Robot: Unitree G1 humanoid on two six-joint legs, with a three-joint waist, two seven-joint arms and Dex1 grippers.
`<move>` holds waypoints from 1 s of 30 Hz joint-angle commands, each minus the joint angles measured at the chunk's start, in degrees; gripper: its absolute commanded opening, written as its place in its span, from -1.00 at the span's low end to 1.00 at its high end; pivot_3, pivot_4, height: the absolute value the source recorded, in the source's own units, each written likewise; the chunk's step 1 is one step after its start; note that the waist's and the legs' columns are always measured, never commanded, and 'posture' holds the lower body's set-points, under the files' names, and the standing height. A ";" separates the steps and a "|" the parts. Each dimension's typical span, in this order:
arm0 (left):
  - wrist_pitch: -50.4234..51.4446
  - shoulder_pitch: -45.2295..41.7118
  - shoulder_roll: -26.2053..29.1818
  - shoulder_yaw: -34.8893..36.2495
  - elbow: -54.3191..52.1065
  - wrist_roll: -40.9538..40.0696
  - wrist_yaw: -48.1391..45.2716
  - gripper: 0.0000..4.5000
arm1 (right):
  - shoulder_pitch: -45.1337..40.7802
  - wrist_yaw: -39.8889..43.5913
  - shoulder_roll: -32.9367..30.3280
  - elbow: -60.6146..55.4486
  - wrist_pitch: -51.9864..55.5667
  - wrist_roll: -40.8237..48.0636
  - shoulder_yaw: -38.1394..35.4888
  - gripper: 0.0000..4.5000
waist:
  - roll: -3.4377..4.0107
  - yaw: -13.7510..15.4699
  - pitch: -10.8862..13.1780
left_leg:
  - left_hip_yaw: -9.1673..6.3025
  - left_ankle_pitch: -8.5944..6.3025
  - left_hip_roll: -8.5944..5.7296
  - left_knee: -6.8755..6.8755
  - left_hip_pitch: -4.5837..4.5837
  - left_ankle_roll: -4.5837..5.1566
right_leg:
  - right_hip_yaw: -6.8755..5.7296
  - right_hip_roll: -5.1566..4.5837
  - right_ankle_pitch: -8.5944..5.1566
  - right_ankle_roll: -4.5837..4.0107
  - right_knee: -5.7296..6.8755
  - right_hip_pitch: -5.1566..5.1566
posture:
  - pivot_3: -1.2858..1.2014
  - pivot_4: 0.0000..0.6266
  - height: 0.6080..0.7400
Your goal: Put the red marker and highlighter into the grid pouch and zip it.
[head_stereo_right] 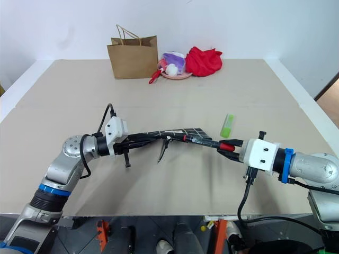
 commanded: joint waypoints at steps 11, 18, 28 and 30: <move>-0.59 0.04 -0.25 0.27 -2.33 -0.75 -0.31 -1.00 | 0.14 0.01 -1.07 -1.11 0.47 1.29 -2.62 -0.77 | 0.00 0.06 0.00 | 0.00 0.00 0.00 0.03 0.01 0.00 | 0.00 0.00 0.01 0.01 0.00 0.03 | 0.03 -0.52 1.00; -0.43 0.37 -0.63 0.14 -2.73 -0.78 -0.05 -1.00 | -0.13 -0.47 -1.63 -1.07 3.58 0.27 -1.55 -0.77 | 0.01 0.08 0.00 | 0.00 0.00 0.00 0.06 0.01 0.00 | 0.00 0.00 0.02 0.01 0.00 0.04 | 0.03 -0.52 1.00; -0.11 1.06 -1.08 -0.20 -3.48 -0.70 0.28 -1.00 | -2.12 0.59 -3.47 -2.90 10.47 0.58 2.24 -0.77 | 0.01 0.04 0.00 | 0.00 0.00 0.00 0.09 0.02 0.00 | 0.00 0.00 0.02 0.01 0.00 0.05 | 0.03 -0.52 1.00; -0.08 1.16 -1.38 -0.38 -3.72 -0.59 0.41 -1.00 | -4.53 -0.39 -3.26 -4.19 14.08 0.71 4.52 -0.77 | 0.02 0.07 -0.01 | 0.00 0.00 0.00 0.11 0.03 0.00 | 0.00 0.00 0.04 0.01 0.01 0.05 | 0.03 -0.52 1.00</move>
